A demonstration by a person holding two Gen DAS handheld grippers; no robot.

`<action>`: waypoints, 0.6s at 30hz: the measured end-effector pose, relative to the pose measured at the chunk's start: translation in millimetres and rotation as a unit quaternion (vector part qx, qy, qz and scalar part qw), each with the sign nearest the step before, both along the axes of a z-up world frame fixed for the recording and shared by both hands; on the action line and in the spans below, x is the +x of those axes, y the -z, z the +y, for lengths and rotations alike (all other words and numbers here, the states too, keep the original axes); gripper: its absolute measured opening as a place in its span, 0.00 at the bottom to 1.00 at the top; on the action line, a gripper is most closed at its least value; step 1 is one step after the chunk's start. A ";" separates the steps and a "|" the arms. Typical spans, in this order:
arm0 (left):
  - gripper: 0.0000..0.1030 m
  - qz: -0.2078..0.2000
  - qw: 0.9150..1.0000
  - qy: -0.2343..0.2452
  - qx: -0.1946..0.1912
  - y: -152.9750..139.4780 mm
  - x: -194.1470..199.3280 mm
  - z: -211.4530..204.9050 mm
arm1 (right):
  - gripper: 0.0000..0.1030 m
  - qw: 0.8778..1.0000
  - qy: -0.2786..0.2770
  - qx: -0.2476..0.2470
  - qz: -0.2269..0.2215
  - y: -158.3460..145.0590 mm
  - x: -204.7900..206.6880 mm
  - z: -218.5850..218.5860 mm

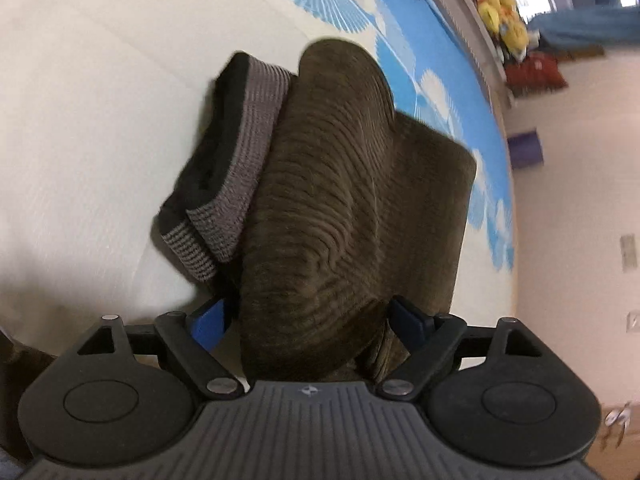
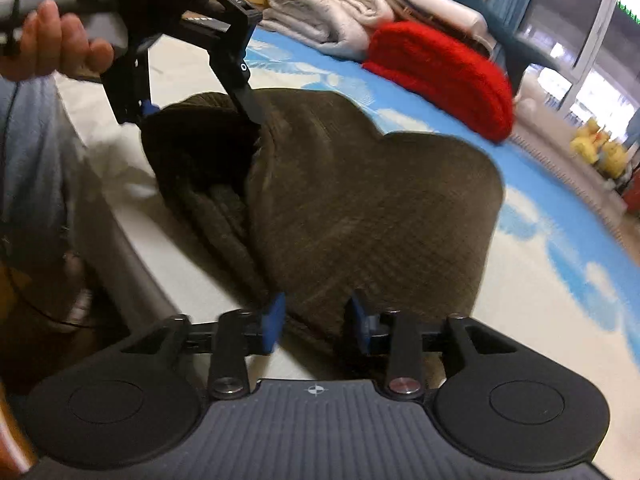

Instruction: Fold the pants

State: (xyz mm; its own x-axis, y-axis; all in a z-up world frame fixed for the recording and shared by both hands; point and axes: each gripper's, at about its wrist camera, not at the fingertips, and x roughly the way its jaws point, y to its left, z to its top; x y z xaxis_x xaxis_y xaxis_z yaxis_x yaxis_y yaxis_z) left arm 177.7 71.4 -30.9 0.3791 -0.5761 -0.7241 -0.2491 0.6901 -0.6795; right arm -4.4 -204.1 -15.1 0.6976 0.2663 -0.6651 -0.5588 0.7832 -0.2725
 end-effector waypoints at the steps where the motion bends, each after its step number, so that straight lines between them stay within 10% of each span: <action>1: 0.86 -0.009 1.000 -0.007 0.010 -3.8 -0.4 0.9 | 0.41 1.000 0.000 -0.003 -0.004 1.2 -1.6 0.7; 6: 0.79 -0.034 0.998 0.021 0.050 -22.9 -2.5 -15.1 | 0.41 1.000 0.008 -0.001 -0.012 1.0 -3.7 4.5; 11: 0.32 -0.079 0.990 0.034 0.114 -50.0 -14.3 -25.9 | 0.41 0.995 0.057 0.074 0.017 -14.2 8.2 -6.0; 18: 0.29 -0.217 0.964 0.061 0.140 -106.7 -21.3 -4.8 | 0.45 0.961 0.119 0.246 0.042 -39.5 25.6 -40.1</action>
